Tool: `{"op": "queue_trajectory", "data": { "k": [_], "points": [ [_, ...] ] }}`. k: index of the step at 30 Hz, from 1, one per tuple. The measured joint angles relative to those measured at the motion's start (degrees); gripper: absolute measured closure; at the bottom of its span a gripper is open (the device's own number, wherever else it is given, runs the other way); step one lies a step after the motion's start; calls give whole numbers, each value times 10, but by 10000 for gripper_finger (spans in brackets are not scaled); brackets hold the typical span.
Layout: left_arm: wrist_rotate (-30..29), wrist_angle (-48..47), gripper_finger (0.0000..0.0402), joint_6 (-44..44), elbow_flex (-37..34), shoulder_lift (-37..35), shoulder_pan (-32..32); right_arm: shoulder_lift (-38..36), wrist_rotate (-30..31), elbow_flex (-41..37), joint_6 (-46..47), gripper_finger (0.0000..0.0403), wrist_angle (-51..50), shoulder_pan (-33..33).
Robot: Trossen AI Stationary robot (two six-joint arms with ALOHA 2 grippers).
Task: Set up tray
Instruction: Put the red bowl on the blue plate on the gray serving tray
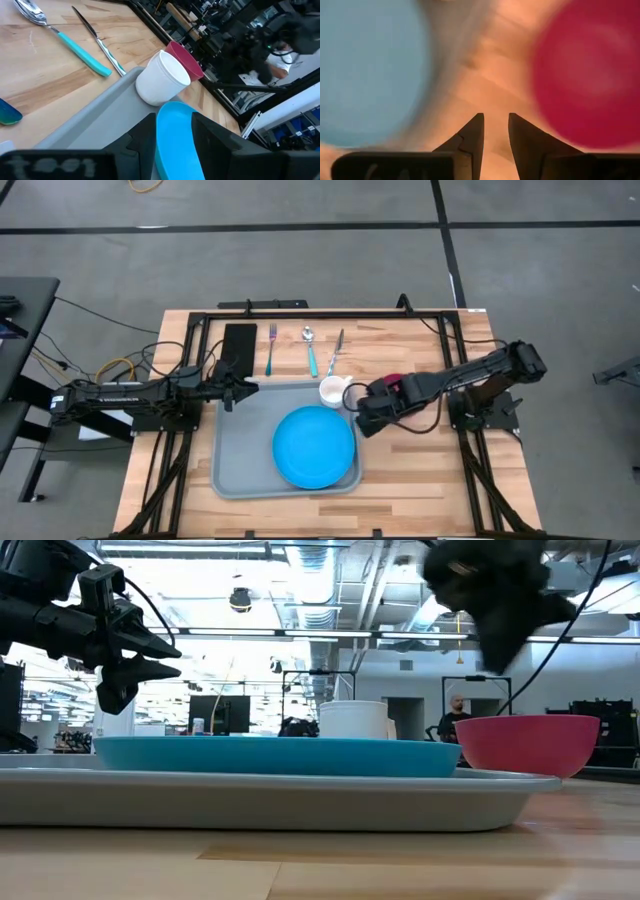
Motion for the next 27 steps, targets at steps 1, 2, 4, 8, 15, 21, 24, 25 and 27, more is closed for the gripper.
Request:
{"op": "queue_trajectory", "data": {
  "k": [1,2,4,8,15,21,24,25,27],
  "points": [
    [0,0,290,0,0,0,0,0,0,0,-3,321,-26,-2],
    [0,0,290,0,0,0,0,0,0,0,-4,321,-47,-4],
    [0,0,290,0,0,0,0,0,0,0,-17,321,-73,-13],
    [0,0,290,0,0,0,0,3,-2,0,-73,321,-58,-30],
    [0,0,290,-1,0,0,0,31,-11,0,-138,321,-26,-60],
    [-1,0,290,-5,0,0,0,72,-18,-2,-181,321,-10,-79],
    [-1,0,290,-7,0,-1,0,92,-20,-2,-194,321,-6,-87],
    [-1,0,290,-7,0,0,0,98,-22,-2,-198,321,-6,-89],
    [-1,0,290,-7,0,0,0,110,-24,-2,-199,321,-4,-91]
  ]
}}
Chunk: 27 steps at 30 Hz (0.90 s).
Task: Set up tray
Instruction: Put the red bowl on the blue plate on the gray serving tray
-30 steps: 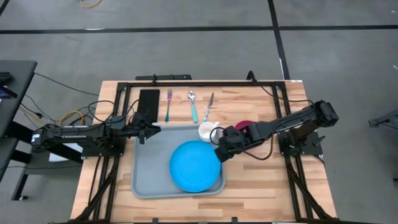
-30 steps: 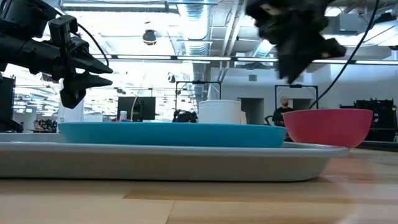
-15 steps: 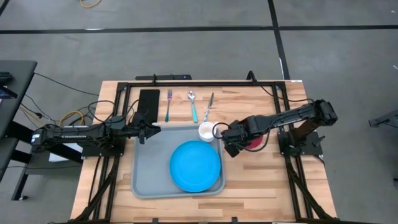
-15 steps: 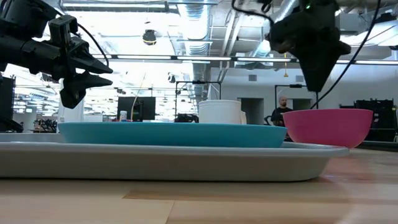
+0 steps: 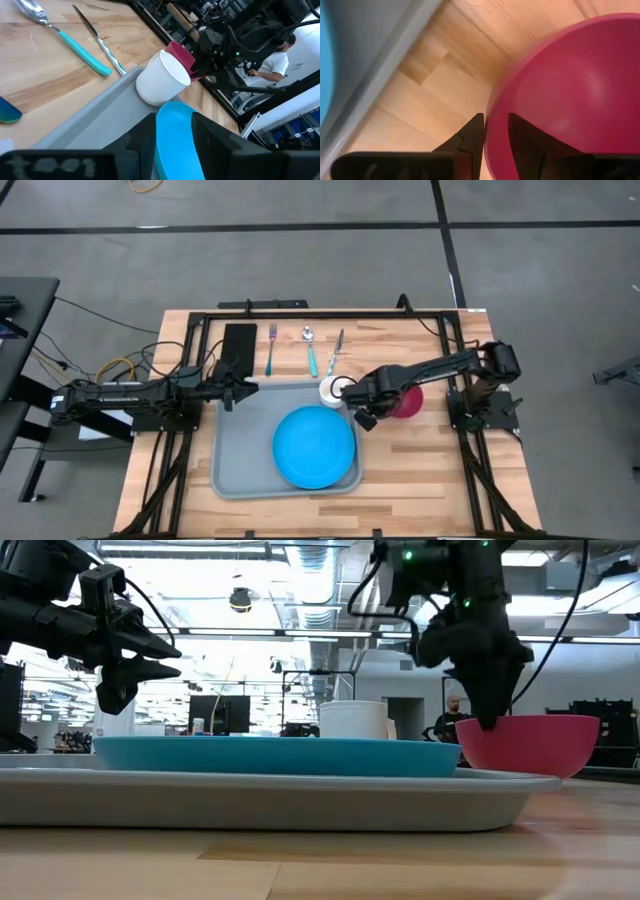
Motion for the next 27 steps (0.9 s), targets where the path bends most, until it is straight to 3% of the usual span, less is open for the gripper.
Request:
{"op": "queue_trajectory", "data": {
  "k": [7,14,18,27],
  "points": [
    [0,0,290,0,0,0,0,21,-6,0,-10,325,7,-5],
    [-1,-2,290,0,0,0,0,18,-8,2,12,389,2,-5],
    [-1,-3,290,0,0,0,0,15,-8,18,20,391,-4,-3],
    [-2,-3,290,1,0,0,0,15,33,186,6,396,-110,37]
  ]
}}
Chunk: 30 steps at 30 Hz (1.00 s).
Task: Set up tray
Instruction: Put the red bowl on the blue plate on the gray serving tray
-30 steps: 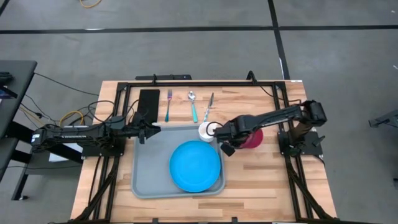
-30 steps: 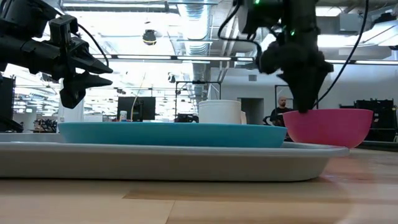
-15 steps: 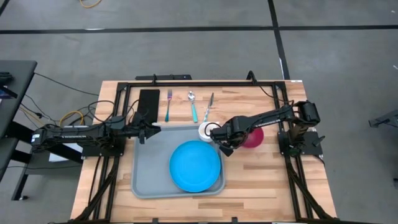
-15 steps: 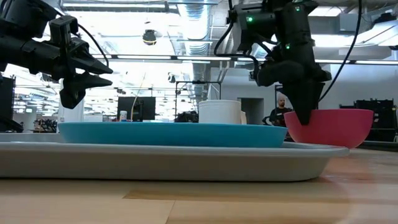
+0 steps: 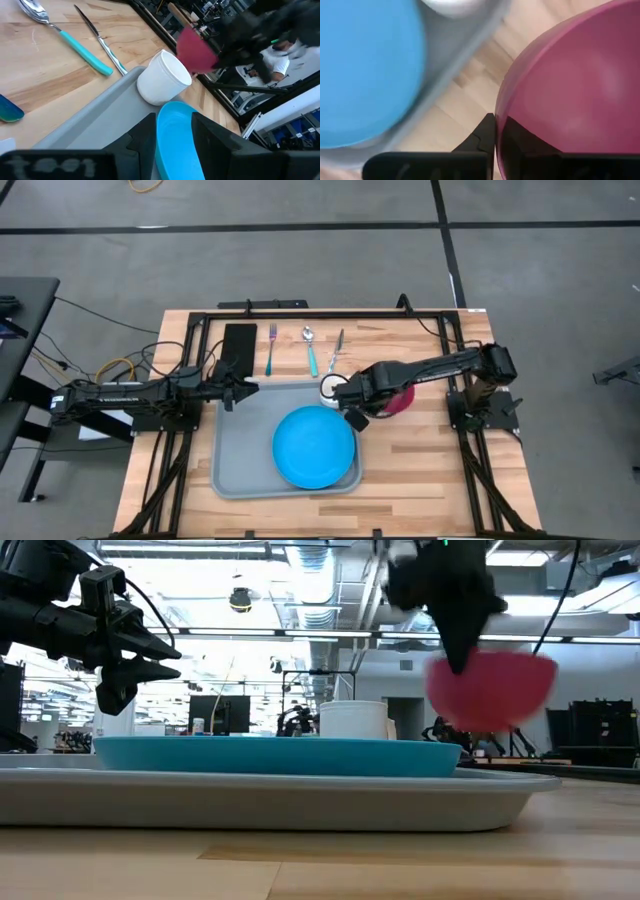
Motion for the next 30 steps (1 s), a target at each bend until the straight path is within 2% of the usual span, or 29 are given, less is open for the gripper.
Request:
{"op": "queue_trajectory", "data": {
  "k": [3,6,10,14,17,21,25,30],
  "points": [
    [0,0,290,0,0,0,0,-1,38,73,-26,399,-19,25],
    [0,-1,290,0,0,0,0,-1,50,132,-74,398,-13,45],
    [0,-4,290,9,0,0,0,1,46,158,-175,400,9,63],
    [0,-3,290,22,0,0,0,1,-9,159,-315,399,60,73],
    [0,-3,290,31,0,0,0,1,-46,159,-375,400,88,78],
    [2,-3,290,31,0,0,0,21,-62,161,-411,401,119,68],
    [4,-4,290,30,0,0,0,60,-104,171,-427,401,127,65],
    [4,-2,290,14,0,-3,0,136,-117,214,-467,402,78,90]
  ]
}}
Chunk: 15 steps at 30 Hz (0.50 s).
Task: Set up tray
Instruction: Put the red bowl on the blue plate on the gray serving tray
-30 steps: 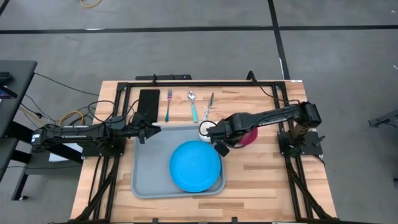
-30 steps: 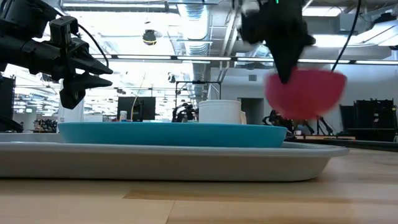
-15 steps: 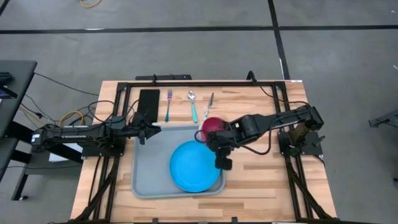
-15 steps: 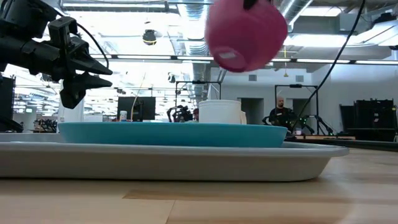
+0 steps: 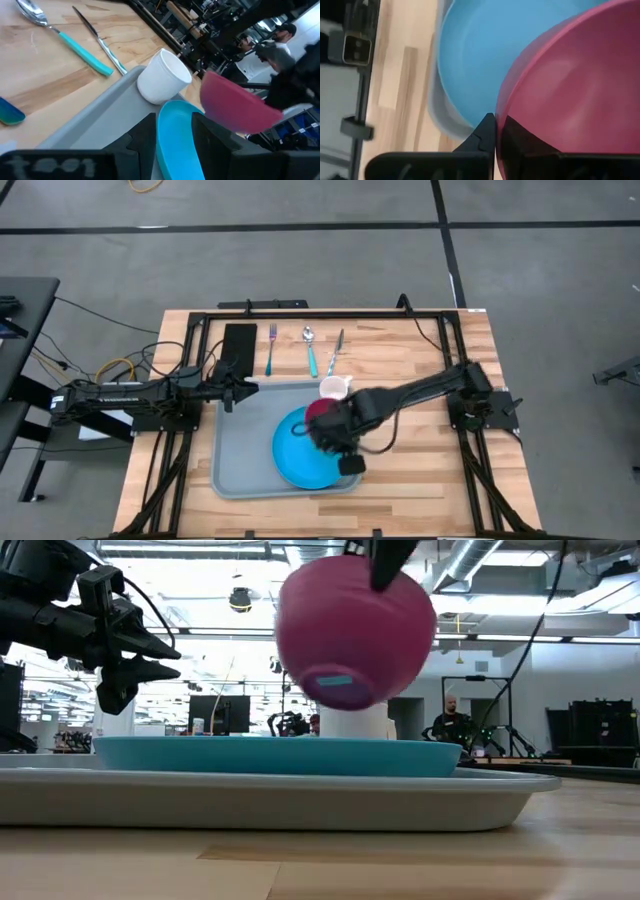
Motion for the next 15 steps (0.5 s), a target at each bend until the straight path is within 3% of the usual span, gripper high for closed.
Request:
{"op": "queue_trajectory", "data": {
  "k": [15],
  "points": [
    [0,3,290,-25,0,-2,0,128,1,129,-60,402,-15,11]
  ]
}}
